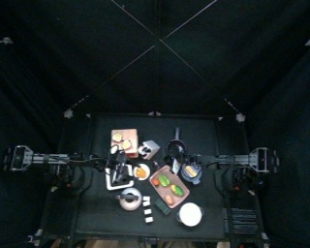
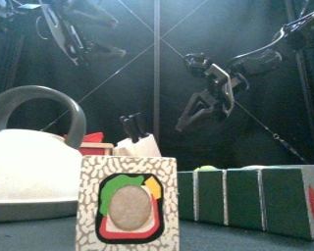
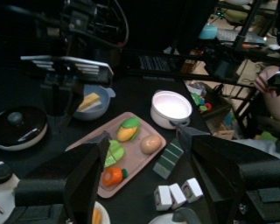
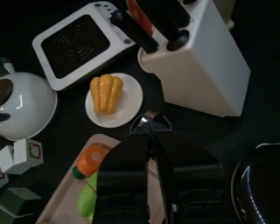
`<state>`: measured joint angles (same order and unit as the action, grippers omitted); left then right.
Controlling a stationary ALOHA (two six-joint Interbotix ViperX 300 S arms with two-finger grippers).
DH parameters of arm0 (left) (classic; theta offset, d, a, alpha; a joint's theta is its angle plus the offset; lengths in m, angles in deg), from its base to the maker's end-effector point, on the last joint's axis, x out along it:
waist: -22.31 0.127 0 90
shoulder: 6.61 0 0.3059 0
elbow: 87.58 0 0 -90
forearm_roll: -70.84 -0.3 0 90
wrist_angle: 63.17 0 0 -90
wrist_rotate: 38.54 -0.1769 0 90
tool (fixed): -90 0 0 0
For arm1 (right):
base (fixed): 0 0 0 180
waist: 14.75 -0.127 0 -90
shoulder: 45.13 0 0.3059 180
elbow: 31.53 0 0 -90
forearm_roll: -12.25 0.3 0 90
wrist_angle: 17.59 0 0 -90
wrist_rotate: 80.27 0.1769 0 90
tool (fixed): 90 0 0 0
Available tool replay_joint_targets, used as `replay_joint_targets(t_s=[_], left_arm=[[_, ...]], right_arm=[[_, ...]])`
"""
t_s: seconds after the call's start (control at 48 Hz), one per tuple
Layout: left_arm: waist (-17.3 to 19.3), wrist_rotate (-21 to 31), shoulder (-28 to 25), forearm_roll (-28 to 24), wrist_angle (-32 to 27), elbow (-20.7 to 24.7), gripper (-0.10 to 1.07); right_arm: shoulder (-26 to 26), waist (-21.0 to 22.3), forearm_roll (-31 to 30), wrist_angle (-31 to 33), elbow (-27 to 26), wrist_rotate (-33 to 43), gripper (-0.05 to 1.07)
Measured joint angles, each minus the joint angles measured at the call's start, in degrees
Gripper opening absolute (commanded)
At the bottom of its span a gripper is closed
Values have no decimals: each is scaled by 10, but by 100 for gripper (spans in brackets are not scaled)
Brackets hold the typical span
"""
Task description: Grab cookie cutter
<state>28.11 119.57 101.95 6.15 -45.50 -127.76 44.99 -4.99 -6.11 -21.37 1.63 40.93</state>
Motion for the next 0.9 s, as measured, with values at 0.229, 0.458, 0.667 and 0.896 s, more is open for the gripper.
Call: replay_joint_targets(t_s=[0.229, 0.458, 0.667, 0.896], left_arm=[[38, -57, 38, 47, 0, -45, 96], [63, -107, 107, 84, 0, -113, 96], [72, -143, 179, 130, -1, -151, 96], [76, -173, 208, 185, 1, -180, 96]], right_arm=[[24, -17, 69, 49, -24, 2, 38], [5, -24, 230, 134, -65, 2, 38], [-40, -25, 295, 208, -115, 3, 38], [-84, -23, 299, 334, -190, 24, 44]])
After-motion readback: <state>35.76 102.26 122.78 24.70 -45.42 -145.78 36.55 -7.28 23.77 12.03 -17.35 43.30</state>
